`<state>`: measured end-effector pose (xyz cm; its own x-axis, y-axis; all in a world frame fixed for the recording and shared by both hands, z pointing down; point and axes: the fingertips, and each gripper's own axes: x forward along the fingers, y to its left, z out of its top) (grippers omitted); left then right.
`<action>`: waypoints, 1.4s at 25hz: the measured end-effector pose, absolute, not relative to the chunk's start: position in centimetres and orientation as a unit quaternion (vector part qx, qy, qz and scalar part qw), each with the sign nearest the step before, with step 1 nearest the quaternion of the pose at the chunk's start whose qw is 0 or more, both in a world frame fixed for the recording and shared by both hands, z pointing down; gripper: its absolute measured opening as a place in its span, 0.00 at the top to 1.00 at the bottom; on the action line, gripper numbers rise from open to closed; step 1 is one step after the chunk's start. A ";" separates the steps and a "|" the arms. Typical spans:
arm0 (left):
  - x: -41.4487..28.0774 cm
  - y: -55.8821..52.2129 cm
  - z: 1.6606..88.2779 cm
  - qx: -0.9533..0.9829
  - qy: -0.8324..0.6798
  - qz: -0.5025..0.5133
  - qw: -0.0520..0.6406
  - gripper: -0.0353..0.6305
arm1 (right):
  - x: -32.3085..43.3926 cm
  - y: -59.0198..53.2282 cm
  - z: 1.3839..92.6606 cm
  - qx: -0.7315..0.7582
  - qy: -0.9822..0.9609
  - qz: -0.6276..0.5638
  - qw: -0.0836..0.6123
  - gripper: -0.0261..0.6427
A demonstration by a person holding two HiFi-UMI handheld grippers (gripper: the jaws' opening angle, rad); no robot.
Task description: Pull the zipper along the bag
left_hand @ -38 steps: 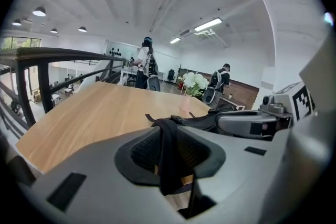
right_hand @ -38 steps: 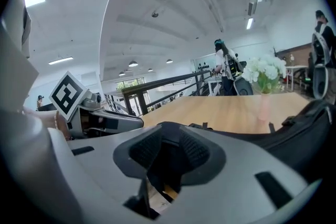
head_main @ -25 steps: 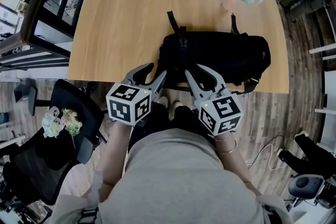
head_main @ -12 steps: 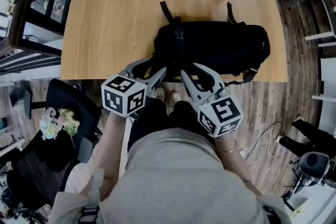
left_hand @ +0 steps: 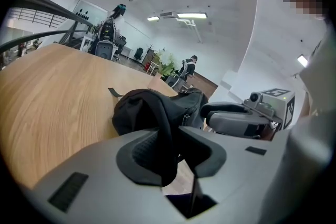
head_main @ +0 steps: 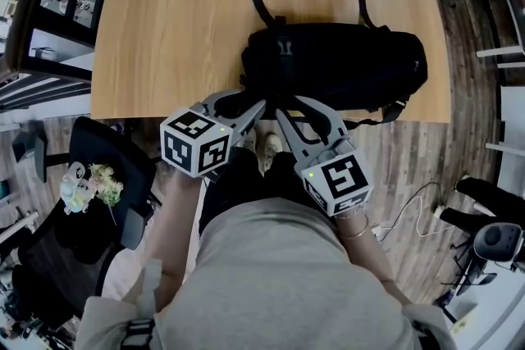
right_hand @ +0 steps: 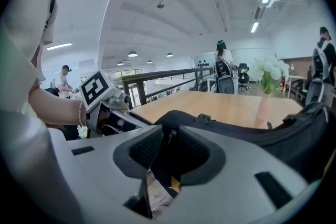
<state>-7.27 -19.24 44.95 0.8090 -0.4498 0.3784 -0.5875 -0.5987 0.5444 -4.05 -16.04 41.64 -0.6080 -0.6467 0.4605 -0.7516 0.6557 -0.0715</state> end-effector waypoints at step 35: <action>-7.4 -19.4 41.2 0.901 -0.279 0.074 0.323 0.85 | -5.3 -18.3 42.9 0.369 -0.900 0.107 0.208 0.76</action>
